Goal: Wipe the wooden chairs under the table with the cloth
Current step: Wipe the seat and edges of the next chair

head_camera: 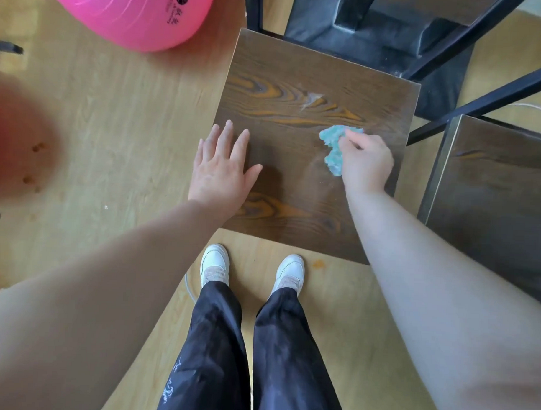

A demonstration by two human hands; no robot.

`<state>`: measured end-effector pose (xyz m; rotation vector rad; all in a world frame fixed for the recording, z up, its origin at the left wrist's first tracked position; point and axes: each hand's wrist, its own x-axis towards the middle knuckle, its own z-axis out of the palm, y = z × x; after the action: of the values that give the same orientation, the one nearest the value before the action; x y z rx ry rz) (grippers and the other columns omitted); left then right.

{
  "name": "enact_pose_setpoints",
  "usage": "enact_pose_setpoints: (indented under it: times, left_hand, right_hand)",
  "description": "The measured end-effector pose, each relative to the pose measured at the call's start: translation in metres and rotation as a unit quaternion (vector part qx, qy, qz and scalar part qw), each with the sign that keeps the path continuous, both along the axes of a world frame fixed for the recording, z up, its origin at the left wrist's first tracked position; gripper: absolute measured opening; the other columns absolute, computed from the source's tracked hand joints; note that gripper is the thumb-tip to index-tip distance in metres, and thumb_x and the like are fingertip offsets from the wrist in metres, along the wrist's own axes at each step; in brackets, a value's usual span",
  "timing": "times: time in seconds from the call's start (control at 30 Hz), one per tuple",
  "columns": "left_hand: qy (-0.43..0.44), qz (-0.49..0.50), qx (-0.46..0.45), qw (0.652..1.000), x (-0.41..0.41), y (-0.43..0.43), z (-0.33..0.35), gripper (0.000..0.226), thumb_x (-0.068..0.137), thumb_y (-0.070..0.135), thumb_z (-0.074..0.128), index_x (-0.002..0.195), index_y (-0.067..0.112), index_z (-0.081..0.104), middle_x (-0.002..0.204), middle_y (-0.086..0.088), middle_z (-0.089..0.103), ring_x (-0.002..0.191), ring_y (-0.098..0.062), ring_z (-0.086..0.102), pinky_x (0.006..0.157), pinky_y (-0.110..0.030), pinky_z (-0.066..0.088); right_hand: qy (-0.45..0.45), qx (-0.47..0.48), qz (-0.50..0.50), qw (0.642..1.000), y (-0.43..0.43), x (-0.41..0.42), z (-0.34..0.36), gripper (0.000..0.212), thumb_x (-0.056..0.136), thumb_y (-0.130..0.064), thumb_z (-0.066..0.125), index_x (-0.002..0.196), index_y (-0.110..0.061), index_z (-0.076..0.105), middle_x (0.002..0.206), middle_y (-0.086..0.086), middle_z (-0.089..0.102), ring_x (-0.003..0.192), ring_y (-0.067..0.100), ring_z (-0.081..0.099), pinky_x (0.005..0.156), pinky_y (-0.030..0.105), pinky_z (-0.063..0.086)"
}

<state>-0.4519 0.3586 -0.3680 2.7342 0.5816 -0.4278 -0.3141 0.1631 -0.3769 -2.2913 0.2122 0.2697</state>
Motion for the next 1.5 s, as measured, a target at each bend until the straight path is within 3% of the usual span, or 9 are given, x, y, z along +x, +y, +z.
enact_pose_setpoints:
  times: [0.13, 0.27, 0.4, 0.67, 0.83, 0.93, 1.07, 1.4, 1.5]
  left_hand:
    - [-0.004, -0.010, 0.002, 1.000, 0.022, 0.003, -0.002, 0.066, 0.102, 0.054, 0.032, 0.157, 0.020, 0.018, 0.166, -0.008, 0.009, 0.153, -0.029, 0.001, 0.124, -0.047, 0.008]
    - [-0.007, -0.009, 0.002, 1.000, 0.040, 0.010, -0.007, 0.067, 0.101, 0.055, 0.031, 0.157, 0.020, 0.018, 0.166, -0.009, 0.009, 0.153, -0.029, 0.002, 0.124, -0.047, 0.008]
    - [-0.004, -0.008, -0.002, 1.000, 0.049, 0.018, -0.009, 0.067, 0.101, 0.054, 0.030, 0.157, 0.021, 0.017, 0.166, -0.008, 0.008, 0.153, -0.028, 0.000, 0.124, -0.046, 0.007]
    - [0.000, 0.003, -0.001, 1.000, 0.042, 0.034, -0.003, 0.067, 0.101, 0.055, 0.029, 0.157, 0.021, 0.016, 0.166, -0.008, 0.008, 0.153, -0.029, 0.000, 0.124, -0.046, 0.007]
    - [-0.002, 0.013, -0.007, 1.000, 0.029, 0.029, 0.000, 0.067, 0.101, 0.054, 0.031, 0.157, 0.021, 0.018, 0.166, -0.008, 0.009, 0.153, -0.029, 0.000, 0.124, -0.046, 0.007]
    - [-0.008, 0.018, -0.005, 1.000, 0.021, 0.024, 0.000, 0.067, 0.101, 0.053, 0.033, 0.157, 0.020, 0.019, 0.165, -0.009, 0.011, 0.152, -0.030, 0.003, 0.124, -0.046, 0.008]
    - [-0.013, 0.022, -0.010, 1.000, 0.005, 0.015, -0.001, 0.067, 0.100, 0.053, 0.035, 0.156, 0.019, 0.022, 0.165, -0.010, 0.014, 0.152, -0.031, 0.005, 0.123, -0.048, 0.011]
    - [-0.003, 0.013, -0.016, 1.000, -0.026, -0.013, -0.005, 0.065, 0.101, 0.050, 0.039, 0.155, 0.017, 0.026, 0.164, -0.012, 0.017, 0.152, -0.032, 0.008, 0.123, -0.049, 0.013]
    - [0.007, 0.001, -0.016, 1.000, -0.025, -0.021, -0.003, 0.065, 0.102, 0.051, 0.037, 0.156, 0.018, 0.024, 0.164, -0.011, 0.015, 0.152, -0.031, 0.006, 0.123, -0.048, 0.012]
  right_hand:
    - [-0.018, -0.075, -0.053, 0.996, -0.002, 0.081, -0.002, 0.023, 0.095, -0.028, 0.059, 0.110, -0.020, 0.074, 0.112, -0.006, 0.062, 0.091, 0.006, 0.059, 0.060, 0.000, 0.040]
    - [-0.011, -0.152, -0.032, 0.988, 0.004, 0.109, -0.013, 0.027, 0.096, -0.030, 0.059, 0.119, -0.021, 0.070, 0.117, 0.001, 0.064, 0.104, 0.018, 0.065, 0.080, 0.027, 0.058]
    - [-0.035, -0.209, 0.066, 0.975, 0.018, 0.105, -0.017, 0.029, 0.099, -0.029, 0.056, 0.125, -0.017, 0.062, 0.125, 0.003, 0.059, 0.111, 0.020, 0.060, 0.083, 0.020, 0.044]
    - [-0.025, -0.119, 0.217, 0.969, 0.058, 0.086, -0.023, 0.027, 0.097, -0.017, 0.059, 0.121, -0.018, 0.069, 0.123, 0.000, 0.058, 0.106, 0.017, 0.059, 0.086, 0.017, 0.046]
    - [0.014, -0.066, 0.234, 0.970, 0.063, 0.060, -0.028, 0.024, 0.096, -0.017, 0.060, 0.117, -0.019, 0.070, 0.111, -0.010, 0.056, 0.098, 0.006, 0.055, 0.061, -0.006, 0.035]
    - [-0.004, -0.072, 0.291, 0.954, 0.059, 0.038, -0.027, 0.023, 0.096, -0.018, 0.061, 0.117, -0.017, 0.071, 0.108, -0.007, 0.058, 0.100, 0.011, 0.058, 0.071, 0.000, 0.040]
    - [-0.045, -0.062, 0.379, 0.922, 0.048, -0.005, -0.030, 0.023, 0.094, -0.015, 0.061, 0.113, -0.015, 0.073, 0.101, 0.003, 0.060, 0.096, 0.021, 0.058, 0.086, 0.029, 0.048]
    - [0.061, -0.007, 0.390, 0.919, 0.008, -0.104, -0.027, 0.018, 0.092, -0.033, 0.064, 0.085, -0.017, 0.068, 0.086, 0.001, 0.053, 0.080, 0.006, 0.051, 0.071, 0.022, 0.043]
    - [0.048, -0.008, 0.401, 0.915, -0.004, -0.131, -0.027, 0.011, 0.094, -0.025, 0.064, 0.093, -0.016, 0.071, 0.086, -0.006, 0.051, 0.079, 0.004, 0.047, 0.072, 0.021, 0.043]
